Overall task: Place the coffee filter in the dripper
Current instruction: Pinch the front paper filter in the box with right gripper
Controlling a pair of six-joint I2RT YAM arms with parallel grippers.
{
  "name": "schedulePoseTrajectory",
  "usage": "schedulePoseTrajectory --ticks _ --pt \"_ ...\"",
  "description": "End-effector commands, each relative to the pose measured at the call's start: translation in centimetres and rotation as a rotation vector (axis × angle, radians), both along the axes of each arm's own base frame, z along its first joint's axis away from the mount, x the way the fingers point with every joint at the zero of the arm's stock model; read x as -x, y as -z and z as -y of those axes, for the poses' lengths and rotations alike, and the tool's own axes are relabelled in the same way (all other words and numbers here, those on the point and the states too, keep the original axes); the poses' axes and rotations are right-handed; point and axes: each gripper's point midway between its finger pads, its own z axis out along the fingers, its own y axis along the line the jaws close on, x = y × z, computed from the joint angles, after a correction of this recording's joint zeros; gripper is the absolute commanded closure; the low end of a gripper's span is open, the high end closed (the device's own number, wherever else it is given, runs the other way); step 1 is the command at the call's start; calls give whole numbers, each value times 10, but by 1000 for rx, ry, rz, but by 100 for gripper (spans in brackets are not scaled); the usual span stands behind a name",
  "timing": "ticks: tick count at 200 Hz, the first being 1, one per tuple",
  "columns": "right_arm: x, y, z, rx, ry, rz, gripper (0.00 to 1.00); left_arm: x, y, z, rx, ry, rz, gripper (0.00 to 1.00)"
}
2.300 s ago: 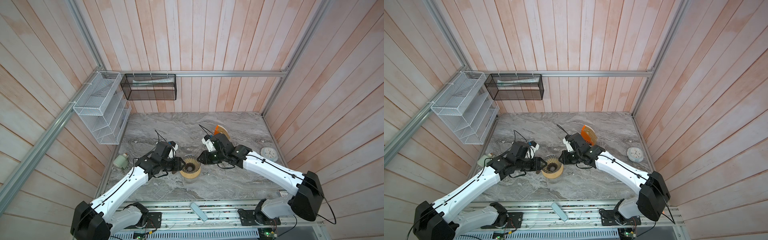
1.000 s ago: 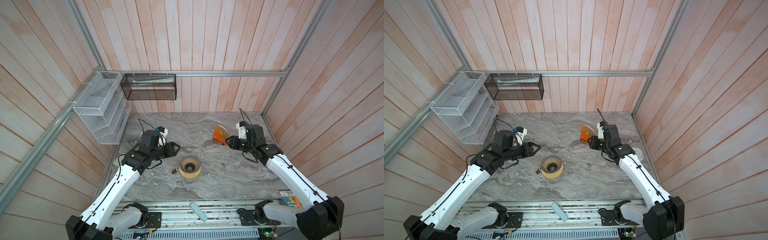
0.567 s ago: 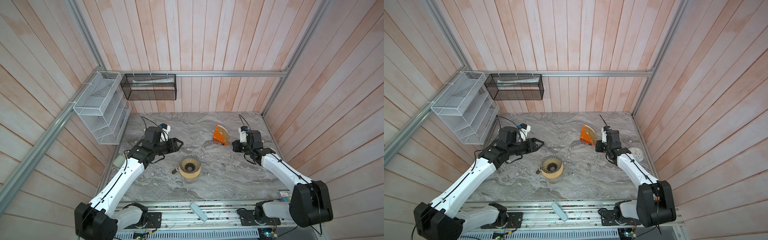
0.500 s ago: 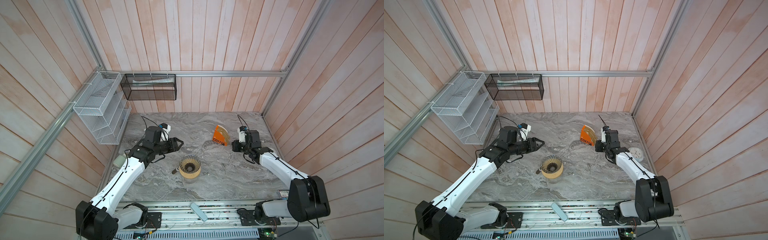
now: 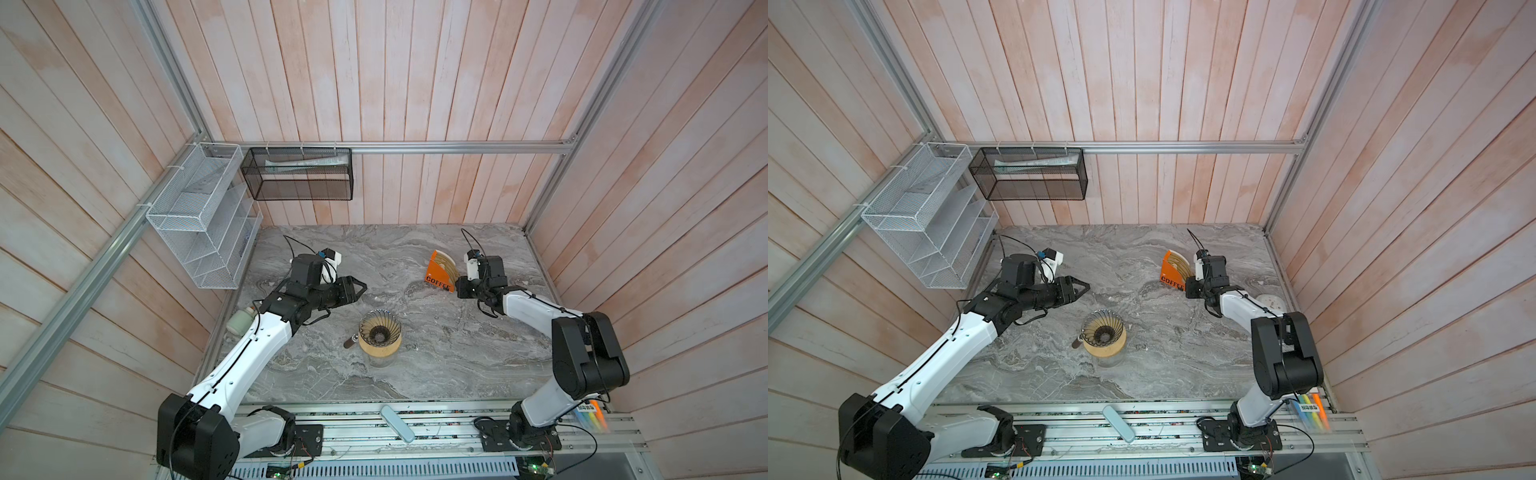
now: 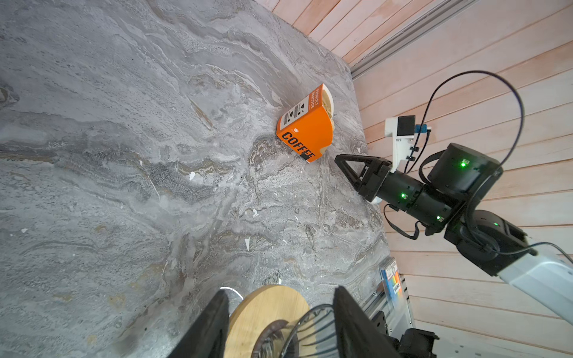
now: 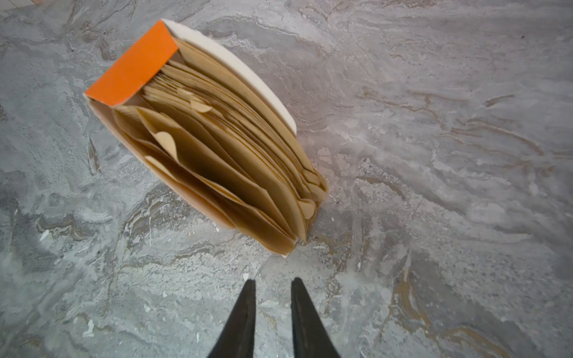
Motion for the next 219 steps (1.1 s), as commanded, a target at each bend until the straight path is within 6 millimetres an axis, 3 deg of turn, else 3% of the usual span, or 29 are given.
schedulePoseTrajectory --ticks 1,37,113,219 --pt "-16 -9 -2 8 -21 46 77 -1 7 2 9 12 -7 44" --pt "-23 -5 -8 11 -51 36 79 -2 12 1 7 12 -17 44" --pt "-10 -2 -7 22 -66 17 80 -1 20 2 13 15 -35 44" --pt "-13 8 -18 34 -107 -9 77 4 21 -1 6 7 -38 44"
